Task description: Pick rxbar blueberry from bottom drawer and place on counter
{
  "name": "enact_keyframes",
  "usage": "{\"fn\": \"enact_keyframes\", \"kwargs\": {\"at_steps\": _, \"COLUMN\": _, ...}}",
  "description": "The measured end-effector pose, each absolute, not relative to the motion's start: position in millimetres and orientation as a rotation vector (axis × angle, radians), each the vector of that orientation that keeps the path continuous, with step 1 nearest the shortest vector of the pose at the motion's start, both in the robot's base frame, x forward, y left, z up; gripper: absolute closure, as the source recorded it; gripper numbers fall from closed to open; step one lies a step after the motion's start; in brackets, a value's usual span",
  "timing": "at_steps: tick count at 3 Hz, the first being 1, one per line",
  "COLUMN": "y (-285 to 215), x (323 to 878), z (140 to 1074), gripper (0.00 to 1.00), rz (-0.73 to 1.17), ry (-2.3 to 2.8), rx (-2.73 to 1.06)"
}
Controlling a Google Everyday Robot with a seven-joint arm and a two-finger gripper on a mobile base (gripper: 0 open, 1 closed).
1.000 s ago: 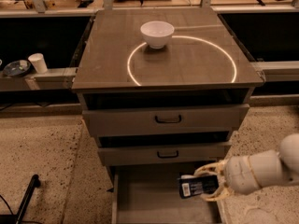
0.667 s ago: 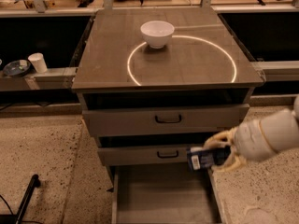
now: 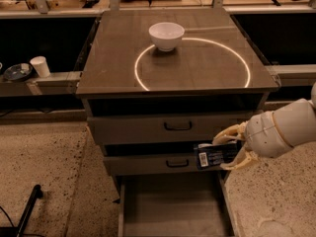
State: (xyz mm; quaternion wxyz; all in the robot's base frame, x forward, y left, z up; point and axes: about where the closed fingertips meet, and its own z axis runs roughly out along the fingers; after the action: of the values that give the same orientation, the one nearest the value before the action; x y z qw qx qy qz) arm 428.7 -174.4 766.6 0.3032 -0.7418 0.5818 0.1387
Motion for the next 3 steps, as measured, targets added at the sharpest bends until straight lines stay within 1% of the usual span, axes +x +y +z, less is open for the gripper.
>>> {"fn": "enact_keyframes", "kwargs": {"at_steps": 1, "y": -161.0, "x": 446.3, "z": 772.4, "gripper": 1.00, "rz": 0.370, "ry": 1.590, "rx": -1.991}}
{"fn": "enact_keyframes", "kwargs": {"at_steps": 2, "y": -138.9, "x": 494.6, "z": 797.7, "gripper": 1.00, "rz": 0.337, "ry": 1.672, "rx": -1.986}}
{"fn": "enact_keyframes", "kwargs": {"at_steps": 3, "y": -113.5, "x": 544.1, "z": 833.7, "gripper": 1.00, "rz": 0.359, "ry": 1.658, "rx": -1.949}}
